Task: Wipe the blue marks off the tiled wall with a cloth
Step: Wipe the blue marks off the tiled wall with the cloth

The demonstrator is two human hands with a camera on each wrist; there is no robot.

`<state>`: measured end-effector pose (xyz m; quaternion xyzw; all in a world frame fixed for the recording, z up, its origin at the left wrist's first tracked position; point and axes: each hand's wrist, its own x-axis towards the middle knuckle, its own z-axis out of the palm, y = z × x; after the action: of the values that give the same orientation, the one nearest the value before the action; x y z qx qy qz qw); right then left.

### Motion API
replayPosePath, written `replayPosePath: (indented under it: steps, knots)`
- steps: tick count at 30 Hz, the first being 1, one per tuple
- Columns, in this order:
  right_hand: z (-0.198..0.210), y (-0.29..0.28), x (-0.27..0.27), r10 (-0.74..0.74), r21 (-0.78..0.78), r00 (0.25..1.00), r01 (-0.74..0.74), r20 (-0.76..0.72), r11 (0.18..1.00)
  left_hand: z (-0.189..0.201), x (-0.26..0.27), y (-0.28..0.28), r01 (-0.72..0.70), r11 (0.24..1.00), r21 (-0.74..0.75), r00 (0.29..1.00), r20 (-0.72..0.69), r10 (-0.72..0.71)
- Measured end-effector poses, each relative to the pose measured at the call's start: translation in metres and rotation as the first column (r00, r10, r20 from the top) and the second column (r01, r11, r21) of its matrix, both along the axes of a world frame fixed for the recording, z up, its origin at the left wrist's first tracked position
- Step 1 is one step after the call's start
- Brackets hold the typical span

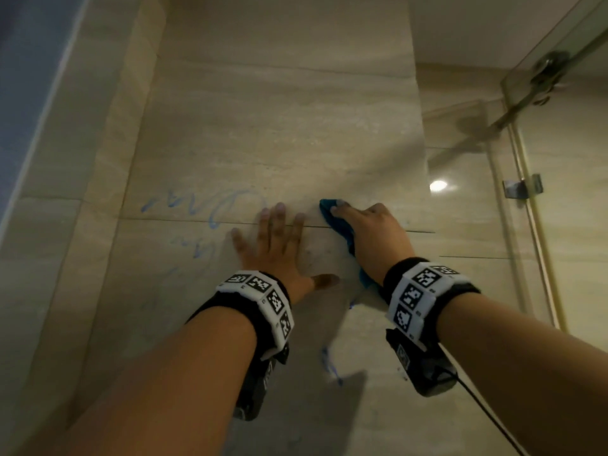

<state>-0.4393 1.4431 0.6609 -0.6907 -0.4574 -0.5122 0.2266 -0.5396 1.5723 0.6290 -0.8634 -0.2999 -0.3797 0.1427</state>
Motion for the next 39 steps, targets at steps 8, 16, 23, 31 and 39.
replayPosePath:
  steps: [8, 16, 23, 31, 39]
  knots:
    - [0.045, -0.025, 0.034, 0.044, 0.133, 0.996, -0.034, -0.075, 0.991, -0.005, 0.003, 0.009, 0.007, 0.997, 0.082, 0.998, 0.055, -0.011]
    - [0.011, -0.015, 0.041, 0.057, 0.234, 0.998, -0.049, -0.03, 0.971, -0.007, 0.006, 0.014, 0.019, 0.994, 0.105, 0.997, 0.078, -0.027]
    - [0.023, -0.032, 0.053, 0.034, 0.155, 0.999, -0.03, -0.022, 0.988, -0.008, 0.006, 0.012, 0.016, 0.994, 0.112, 0.997, 0.076, -0.024]
    - [0.003, -0.023, 0.046, 0.017, 0.262, 0.999, -0.003, -0.051, 0.965, -0.01, 0.006, 0.014, 0.033, 0.992, 0.12, 0.995, 0.089, -0.044]
    - [-0.018, -0.032, 0.044, 0.037, 0.137, 0.998, -0.029, -0.054, 0.99, -0.012, 0.004, 0.011, 0.033, 0.991, 0.131, 0.993, 0.108, -0.047]
